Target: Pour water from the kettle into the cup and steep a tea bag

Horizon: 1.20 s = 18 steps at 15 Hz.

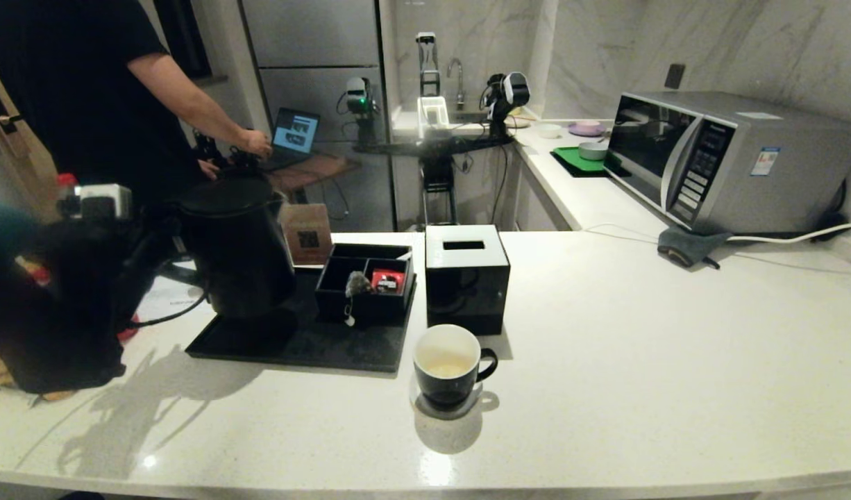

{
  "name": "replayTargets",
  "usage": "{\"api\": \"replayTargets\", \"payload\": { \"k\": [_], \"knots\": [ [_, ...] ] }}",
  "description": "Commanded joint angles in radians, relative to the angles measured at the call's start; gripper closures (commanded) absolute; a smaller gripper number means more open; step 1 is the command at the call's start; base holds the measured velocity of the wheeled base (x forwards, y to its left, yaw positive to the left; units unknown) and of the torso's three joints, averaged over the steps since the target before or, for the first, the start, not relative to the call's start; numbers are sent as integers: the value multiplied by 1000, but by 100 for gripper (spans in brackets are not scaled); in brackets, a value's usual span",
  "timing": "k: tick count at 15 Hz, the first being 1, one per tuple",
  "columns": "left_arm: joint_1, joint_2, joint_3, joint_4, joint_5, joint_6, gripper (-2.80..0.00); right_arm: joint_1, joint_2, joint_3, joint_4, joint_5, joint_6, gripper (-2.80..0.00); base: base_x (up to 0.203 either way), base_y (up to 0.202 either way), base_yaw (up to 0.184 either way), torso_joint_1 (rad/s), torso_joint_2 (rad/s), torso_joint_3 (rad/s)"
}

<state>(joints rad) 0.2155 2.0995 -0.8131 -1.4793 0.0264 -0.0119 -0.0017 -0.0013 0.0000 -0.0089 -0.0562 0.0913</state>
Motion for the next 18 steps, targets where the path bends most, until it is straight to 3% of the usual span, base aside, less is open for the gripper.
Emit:
{"api": "replayTargets", "payload": {
  "k": [1, 10, 18],
  "knots": [
    [-3, 78, 0, -46, 0, 0, 0, 0, 1, 0, 0, -1, 1, 0, 0, 0, 0, 0, 0, 0],
    [-5, 177, -74, -70, -13, 1, 0, 0, 1, 0, 0, -1, 1, 0, 0, 0, 0, 0, 0, 0],
    [-19, 194, -66, -72, -11, -2, 0, 0, 1, 0, 0, -1, 1, 0, 0, 0, 0, 0, 0, 0]
  ]
}}
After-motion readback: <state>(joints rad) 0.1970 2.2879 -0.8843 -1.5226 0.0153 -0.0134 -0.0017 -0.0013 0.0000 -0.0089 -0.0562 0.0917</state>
